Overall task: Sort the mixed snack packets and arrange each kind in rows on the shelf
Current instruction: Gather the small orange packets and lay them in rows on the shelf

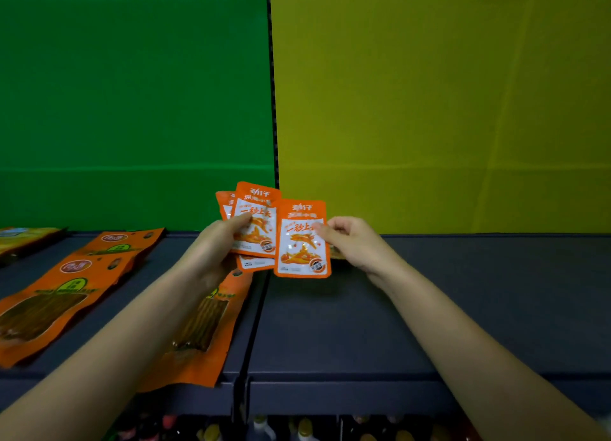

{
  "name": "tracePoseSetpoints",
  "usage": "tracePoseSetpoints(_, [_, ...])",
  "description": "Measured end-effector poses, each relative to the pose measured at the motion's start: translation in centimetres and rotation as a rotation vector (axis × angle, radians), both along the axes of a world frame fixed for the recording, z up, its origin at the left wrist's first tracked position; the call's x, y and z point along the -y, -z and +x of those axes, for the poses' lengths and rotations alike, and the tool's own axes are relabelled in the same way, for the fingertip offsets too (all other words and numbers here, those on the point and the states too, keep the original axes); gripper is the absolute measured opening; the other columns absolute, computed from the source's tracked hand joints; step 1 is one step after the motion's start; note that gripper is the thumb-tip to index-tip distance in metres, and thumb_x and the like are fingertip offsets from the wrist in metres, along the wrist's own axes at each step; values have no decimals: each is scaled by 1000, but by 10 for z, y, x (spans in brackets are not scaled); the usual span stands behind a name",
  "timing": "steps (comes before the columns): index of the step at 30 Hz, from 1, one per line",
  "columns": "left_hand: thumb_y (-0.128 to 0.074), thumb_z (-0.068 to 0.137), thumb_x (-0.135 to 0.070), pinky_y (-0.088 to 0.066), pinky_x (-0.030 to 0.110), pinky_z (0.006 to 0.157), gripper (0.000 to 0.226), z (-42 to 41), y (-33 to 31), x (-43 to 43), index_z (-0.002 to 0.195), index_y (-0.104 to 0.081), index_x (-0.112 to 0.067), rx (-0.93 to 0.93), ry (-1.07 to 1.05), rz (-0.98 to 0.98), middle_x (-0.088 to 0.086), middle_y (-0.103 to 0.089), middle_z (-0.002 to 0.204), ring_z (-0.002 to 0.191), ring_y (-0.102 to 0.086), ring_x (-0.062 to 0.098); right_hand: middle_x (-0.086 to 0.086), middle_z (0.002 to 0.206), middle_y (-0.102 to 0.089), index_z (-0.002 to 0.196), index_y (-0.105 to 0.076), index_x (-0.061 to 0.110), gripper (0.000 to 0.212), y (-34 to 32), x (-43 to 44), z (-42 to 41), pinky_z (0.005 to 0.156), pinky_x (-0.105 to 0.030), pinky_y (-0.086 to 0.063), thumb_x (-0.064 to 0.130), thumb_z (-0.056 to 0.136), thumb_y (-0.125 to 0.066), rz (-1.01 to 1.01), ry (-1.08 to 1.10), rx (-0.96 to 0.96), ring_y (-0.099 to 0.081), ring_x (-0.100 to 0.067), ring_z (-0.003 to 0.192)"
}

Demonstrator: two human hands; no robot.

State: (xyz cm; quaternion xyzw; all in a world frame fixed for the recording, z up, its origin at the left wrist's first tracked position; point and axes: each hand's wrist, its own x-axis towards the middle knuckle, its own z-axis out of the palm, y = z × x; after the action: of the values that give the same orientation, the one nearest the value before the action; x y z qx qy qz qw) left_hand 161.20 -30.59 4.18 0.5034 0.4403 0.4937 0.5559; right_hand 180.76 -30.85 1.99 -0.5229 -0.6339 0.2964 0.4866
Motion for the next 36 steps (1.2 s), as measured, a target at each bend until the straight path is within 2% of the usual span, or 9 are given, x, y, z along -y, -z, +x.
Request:
tracePoseSetpoints(3, [-46,95,-21,-52,22,48,20,-11,-4,-6,81,-57,-12,68,-54,-11,-3,-68,49,43,-64,8,-13,76,-54,71,-58,11,24,11,-2,28,69,-29,-27,25,91,-58,-17,139,43,-43,-17,75])
tracePoseSetpoints(6, [-48,94,-21,-53,21,45,18,-18,-4,-8,82,-57,-11,88,-70,-42,-4,-68,49,43,-65,8,-22,89,-69,75,-60,6,30,34,-2,42,67,-32,-34,32,90,-58,-164,181,184,-52,-20,74])
tracePoseSetpoints(10, [-46,95,-21,-52,25,48,18,-17,0,-8,84,-56,-10,42,-35,-52,-1,-69,51,45,-66,11,-22,106,-68,92,-63,-8,47,46,-2,41,90,-45,-47,39,90,-55,-241,219,292,-63,-34,102])
tracePoseSetpoints(14, [-48,94,-22,-54,21,44,17,-12,4,-4,85,-57,-11,21,-22,-59,-2,-69,51,44,-66,10,-10,92,-71,71,-56,11,38,45,-4,45,82,-39,-48,44,90,-52,-257,259,470,-64,-26,94])
tracePoseSetpoints(17, [-49,94,-23,-55,21,44,17,-11,4,-2,85,-57,-10,22,-13,-66,-2,-69,51,45,-66,10,2,72,-58,59,-40,20,43,45,-3,45,73,-33,-36,49,91,-47,-279,288,601,-58,-22,87])
tracePoseSetpoints(20, [-50,93,-24,-55,22,47,17,-11,6,2,85,-58,-10,16,-1,-76,-2,-69,52,46,-67,10,1,87,-60,62,-37,23,43,43,0,44,84,-35,-36,53,92,-41,-278,307,706,-58,-22,99])
tracePoseSetpoints(23, [-50,93,-24,-55,22,47,18,-8,7,6,85,-58,-11,8,16,-88,-2,-69,53,46,-66,10,5,83,-55,61,-35,25,42,44,1,43,83,-34,-36,53,92,-41,-255,308,762,-54,-21,93])
tracePoseSetpoints(30, [-53,92,-23,-55,22,45,17,-5,11,20,86,-59,-9,31,31,-135,1,-70,54,46,-67,12,-3,97,-52,69,-42,22,36,44,8,35,72,-30,-36,50,92,-45,-136,340,695,-48,-16,85])
tracePoseSetpoints(36, [-59,88,-20,-58,25,51,21,13,20,32,101,-61,-4,-30,95,-131,4,-72,63,51,-69,15,2,76,-63,71,-63,16,51,16,35,-8,83,-37,-45,53,94,-36,-3,133,311,-61,-20,87])
